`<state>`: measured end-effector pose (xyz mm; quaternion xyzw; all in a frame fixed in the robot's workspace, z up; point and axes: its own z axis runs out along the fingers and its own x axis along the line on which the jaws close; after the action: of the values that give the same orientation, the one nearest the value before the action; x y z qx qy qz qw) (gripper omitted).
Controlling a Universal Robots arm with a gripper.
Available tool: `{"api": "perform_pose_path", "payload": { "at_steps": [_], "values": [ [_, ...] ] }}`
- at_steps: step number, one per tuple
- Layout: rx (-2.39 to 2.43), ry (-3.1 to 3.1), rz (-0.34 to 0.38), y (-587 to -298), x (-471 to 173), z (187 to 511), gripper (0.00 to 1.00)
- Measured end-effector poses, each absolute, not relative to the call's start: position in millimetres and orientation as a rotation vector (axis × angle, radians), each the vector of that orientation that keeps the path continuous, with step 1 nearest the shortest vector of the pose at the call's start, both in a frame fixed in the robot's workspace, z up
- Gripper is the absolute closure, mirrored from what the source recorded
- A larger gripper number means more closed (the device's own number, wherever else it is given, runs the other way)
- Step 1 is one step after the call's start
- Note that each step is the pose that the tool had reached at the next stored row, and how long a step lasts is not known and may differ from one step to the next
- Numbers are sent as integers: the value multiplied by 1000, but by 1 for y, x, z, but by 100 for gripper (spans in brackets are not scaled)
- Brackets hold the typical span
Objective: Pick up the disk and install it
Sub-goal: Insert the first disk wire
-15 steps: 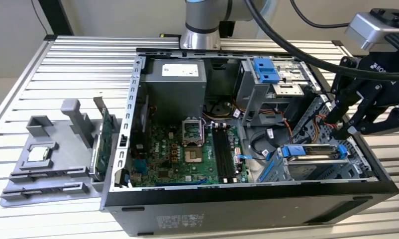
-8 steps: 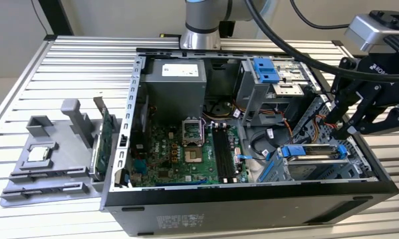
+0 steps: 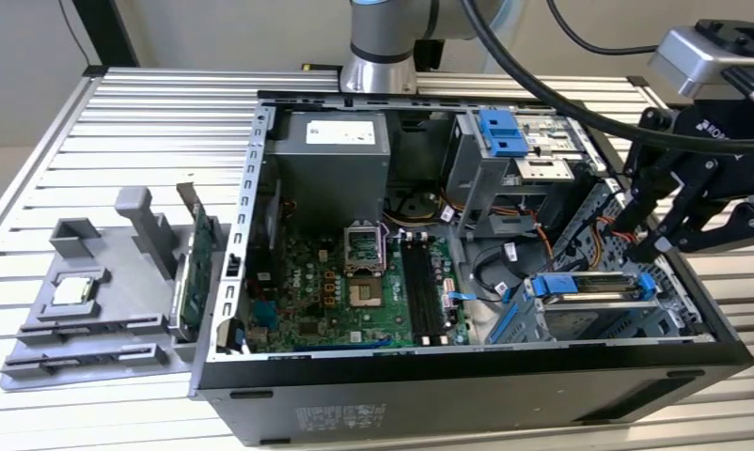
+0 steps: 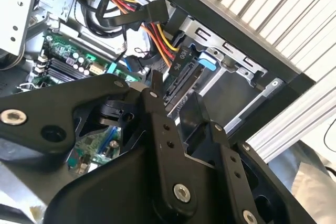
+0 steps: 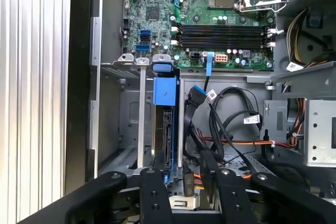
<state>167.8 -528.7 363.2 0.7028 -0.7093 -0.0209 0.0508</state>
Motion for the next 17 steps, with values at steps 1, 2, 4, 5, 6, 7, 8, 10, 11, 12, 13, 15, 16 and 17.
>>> {"api": "perform_pose_path", "payload": {
  "at_steps": [1, 2, 4, 5, 6, 7, 8, 10, 11, 12, 13, 15, 16, 17],
  "values": [
    [2139, -2159, -64, -528, 168, 362, 0],
    [2139, -2159, -64, -528, 168, 362, 0],
    [2139, -2159, -64, -527, 169, 361, 0],
    [2139, -2159, -64, -527, 169, 360, 0],
    [2139, -2159, -63, -527, 170, 360, 0],
    [2140, -2158, -63, -526, 172, 360, 0],
    [2140, -2158, -64, -526, 173, 359, 0],
    [2141, -2157, -64, -526, 173, 358, 0],
    [2140, -2157, -63, -526, 173, 358, 0],
    [2140, -2157, -63, -526, 173, 358, 0],
    [2140, -2157, -63, -526, 173, 358, 0],
    [2141, -2157, -64, -526, 174, 357, 0],
    [2141, -2157, -64, -526, 174, 356, 0],
    [2141, -2157, -64, -526, 174, 355, 0]
  ]
}}
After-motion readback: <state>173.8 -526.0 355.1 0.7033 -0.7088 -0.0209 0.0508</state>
